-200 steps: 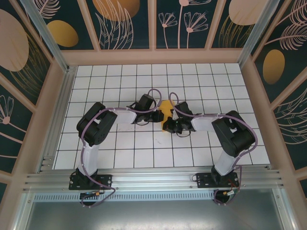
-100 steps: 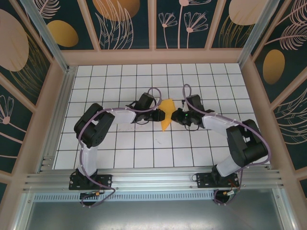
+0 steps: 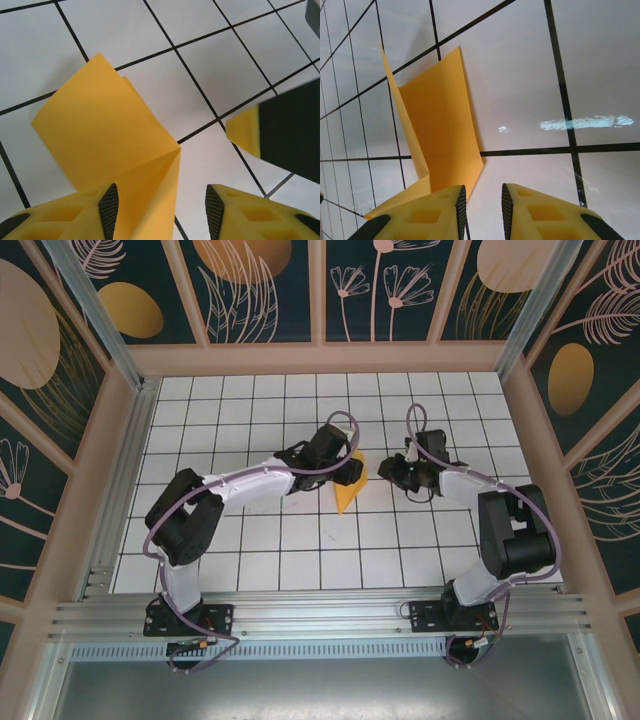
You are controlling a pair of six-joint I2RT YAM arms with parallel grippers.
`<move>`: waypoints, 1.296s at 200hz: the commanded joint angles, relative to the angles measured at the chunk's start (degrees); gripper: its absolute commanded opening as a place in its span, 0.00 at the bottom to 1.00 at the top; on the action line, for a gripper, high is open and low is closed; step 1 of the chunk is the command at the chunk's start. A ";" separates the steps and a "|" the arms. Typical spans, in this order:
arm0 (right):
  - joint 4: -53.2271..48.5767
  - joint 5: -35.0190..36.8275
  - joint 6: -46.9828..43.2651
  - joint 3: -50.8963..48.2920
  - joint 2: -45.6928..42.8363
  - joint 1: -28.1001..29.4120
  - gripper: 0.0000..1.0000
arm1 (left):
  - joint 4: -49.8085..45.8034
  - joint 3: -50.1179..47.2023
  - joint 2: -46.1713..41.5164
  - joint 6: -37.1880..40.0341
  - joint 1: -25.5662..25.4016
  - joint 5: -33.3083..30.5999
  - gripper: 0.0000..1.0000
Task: Fold a paper plane with a square sheet of paper (pick it up from the middle)
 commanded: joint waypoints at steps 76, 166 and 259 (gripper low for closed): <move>0.40 -1.76 -2.86 -1.73 -2.47 -3.38 0.30 | -17.55 13.85 10.73 -1.01 -6.03 -14.45 0.61; 0.61 -3.71 -3.61 -2.61 -2.62 -3.37 0.31 | -22.03 17.69 12.85 -3.67 -7.63 -22.39 0.64; 2.73 -3.56 -3.88 -3.34 -4.07 -3.42 0.34 | -22.43 15.77 4.93 -6.83 -11.16 -22.84 0.61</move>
